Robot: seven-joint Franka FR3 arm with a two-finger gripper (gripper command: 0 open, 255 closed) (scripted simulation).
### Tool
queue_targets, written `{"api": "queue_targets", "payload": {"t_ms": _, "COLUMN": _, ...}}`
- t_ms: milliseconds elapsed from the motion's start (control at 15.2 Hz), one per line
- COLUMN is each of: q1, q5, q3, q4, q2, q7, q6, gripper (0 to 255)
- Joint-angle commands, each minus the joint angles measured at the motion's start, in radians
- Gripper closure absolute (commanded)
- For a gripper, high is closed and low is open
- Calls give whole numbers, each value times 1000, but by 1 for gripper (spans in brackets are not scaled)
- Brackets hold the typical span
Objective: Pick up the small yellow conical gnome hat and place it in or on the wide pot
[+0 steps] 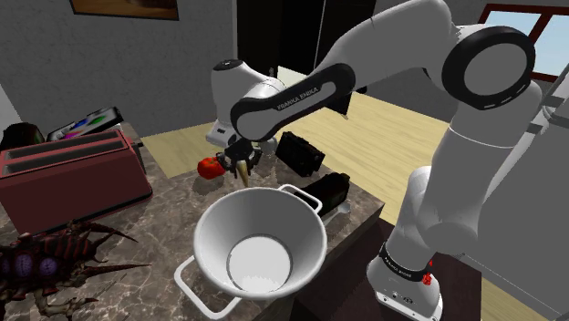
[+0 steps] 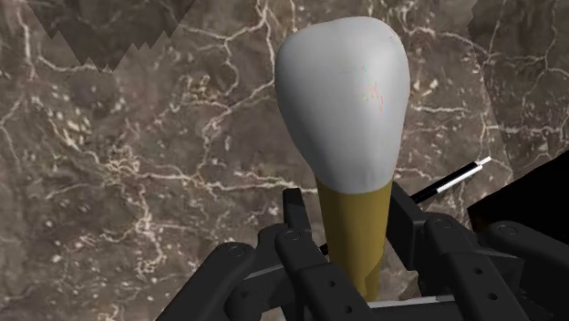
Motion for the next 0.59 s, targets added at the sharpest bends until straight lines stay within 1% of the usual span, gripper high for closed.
{"api": "queue_targets", "payload": {"t_ms": 0, "q1": 1, "q5": 3, "q3": 1, "q4": 20, "q2": -8, "q7": -5, "q6": -28, "gripper": 255}}
{"api": "queue_targets", "payload": {"t_ms": 528, "q1": 2, "q5": 13, "q3": 2, "q4": 88, "q2": -44, "q7": -23, "q6": -131, "gripper": 255}}
